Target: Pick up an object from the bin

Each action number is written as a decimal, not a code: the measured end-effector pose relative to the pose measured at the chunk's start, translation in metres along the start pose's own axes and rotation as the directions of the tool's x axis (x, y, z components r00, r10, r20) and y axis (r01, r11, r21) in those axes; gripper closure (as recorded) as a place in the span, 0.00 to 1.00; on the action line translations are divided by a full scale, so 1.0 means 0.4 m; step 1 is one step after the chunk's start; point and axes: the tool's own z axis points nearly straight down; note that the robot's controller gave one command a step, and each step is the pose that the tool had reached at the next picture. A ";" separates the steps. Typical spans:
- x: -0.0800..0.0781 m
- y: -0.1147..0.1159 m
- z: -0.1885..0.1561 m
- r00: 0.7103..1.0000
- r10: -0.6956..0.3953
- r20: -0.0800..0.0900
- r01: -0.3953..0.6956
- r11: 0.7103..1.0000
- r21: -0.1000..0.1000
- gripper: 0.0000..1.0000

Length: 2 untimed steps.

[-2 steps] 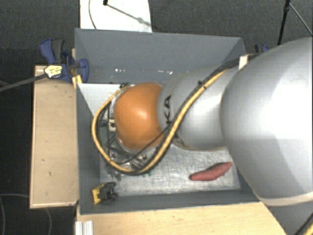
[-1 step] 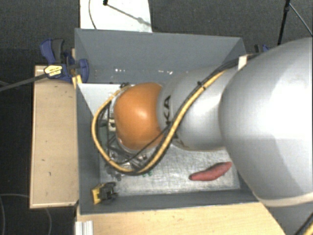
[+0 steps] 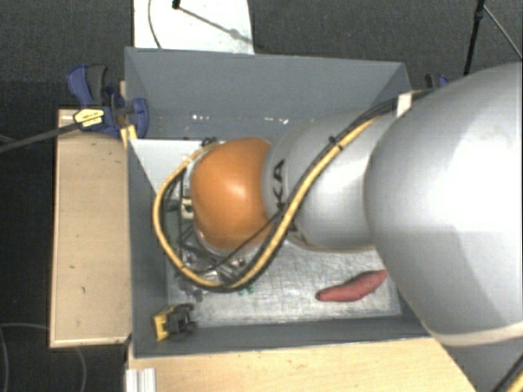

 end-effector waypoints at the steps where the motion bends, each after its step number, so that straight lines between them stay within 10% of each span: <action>1: 0.000 0.000 0.000 1.000 0.004 0.000 -0.004 1.000 0.000 1.00; 2: -0.003 -0.002 -0.002 1.000 -0.008 0.007 0.008 1.000 0.000 0.00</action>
Offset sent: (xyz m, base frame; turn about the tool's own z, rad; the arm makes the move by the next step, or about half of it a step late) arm 0.0000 0.0000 0.0000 0.0000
